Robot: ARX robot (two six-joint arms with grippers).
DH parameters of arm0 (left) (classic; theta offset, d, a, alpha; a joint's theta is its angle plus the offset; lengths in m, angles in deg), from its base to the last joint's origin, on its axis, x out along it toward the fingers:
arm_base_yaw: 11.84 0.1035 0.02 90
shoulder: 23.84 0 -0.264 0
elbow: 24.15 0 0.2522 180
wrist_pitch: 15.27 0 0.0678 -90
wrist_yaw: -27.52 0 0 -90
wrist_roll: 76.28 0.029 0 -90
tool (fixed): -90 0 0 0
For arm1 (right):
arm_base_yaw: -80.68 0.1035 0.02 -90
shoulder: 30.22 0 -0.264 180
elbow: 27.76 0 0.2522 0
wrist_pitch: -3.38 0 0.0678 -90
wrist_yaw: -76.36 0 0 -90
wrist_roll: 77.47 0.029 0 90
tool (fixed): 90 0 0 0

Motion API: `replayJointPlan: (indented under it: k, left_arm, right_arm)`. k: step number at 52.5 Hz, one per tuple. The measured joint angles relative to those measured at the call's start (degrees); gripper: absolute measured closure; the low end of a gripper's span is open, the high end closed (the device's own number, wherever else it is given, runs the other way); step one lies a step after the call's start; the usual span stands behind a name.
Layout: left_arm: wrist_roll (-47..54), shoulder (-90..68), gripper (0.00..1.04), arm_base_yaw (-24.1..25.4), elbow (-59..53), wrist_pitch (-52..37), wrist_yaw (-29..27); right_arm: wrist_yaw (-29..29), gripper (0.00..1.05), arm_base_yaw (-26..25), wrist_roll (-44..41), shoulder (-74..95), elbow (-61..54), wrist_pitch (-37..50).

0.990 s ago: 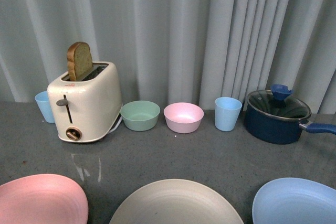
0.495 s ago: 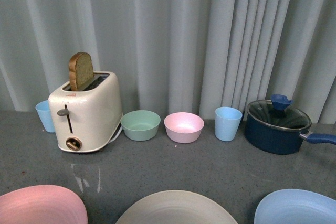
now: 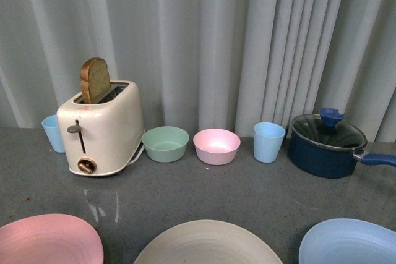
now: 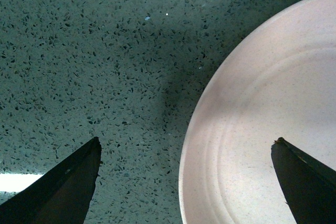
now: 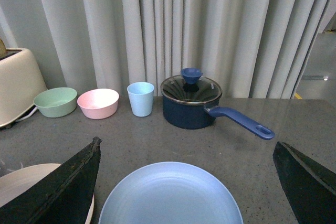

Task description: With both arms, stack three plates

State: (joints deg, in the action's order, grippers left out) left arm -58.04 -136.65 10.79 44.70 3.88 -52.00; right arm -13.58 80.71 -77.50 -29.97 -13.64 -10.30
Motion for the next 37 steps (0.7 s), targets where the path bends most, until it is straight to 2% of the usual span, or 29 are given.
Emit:
replayJointPlan:
  k: [37]
  left_arm:
    - [2.1,-7.1,0.07,-0.3,3.5,5.0,-0.5]
  right_arm:
    - [0.0,0.07,0.0,0.0,0.0,0.0,0.0]
